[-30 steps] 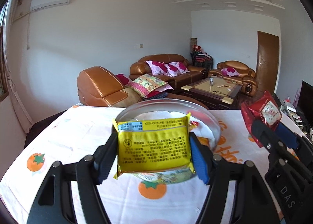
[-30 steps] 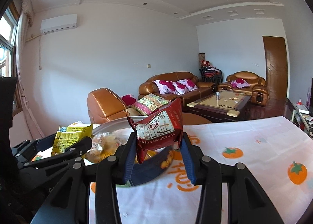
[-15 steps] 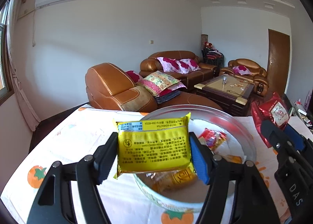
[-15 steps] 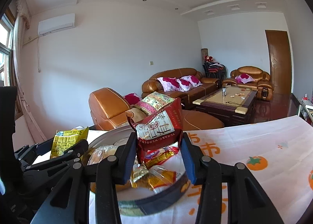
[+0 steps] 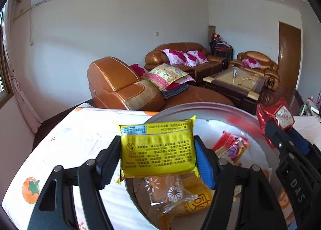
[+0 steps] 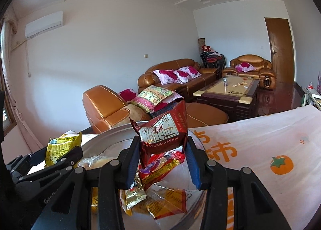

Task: Organize snacks
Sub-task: 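Lower both packets into the tin and open both tools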

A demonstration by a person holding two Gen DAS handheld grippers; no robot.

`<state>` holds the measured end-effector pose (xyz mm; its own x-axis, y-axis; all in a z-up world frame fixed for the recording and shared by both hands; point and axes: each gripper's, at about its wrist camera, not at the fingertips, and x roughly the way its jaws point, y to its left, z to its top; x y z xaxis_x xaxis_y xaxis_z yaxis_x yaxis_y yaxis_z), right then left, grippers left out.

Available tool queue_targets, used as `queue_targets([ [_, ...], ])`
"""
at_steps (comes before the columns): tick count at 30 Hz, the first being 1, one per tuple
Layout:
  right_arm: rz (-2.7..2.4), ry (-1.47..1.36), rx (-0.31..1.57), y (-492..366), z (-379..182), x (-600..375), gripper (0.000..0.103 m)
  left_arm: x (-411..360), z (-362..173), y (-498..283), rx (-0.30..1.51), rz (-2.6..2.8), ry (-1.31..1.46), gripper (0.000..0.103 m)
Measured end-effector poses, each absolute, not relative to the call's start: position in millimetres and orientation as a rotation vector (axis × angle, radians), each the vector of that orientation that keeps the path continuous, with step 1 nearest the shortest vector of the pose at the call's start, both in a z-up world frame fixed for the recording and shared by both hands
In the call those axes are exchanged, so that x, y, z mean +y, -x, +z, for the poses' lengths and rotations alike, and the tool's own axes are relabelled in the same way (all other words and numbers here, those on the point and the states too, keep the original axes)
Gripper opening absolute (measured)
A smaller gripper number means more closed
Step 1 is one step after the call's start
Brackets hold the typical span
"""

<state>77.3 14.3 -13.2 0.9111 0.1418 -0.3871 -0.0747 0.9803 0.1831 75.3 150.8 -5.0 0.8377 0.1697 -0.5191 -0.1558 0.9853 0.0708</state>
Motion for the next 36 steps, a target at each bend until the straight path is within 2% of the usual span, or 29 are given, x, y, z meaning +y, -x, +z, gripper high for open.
queue_targets([
  [36, 0.181, -0.188, 0.535, -120, -28, 31, 0.046, 144, -21, -104, 0.611, 0.188, -0.088, 0.103],
])
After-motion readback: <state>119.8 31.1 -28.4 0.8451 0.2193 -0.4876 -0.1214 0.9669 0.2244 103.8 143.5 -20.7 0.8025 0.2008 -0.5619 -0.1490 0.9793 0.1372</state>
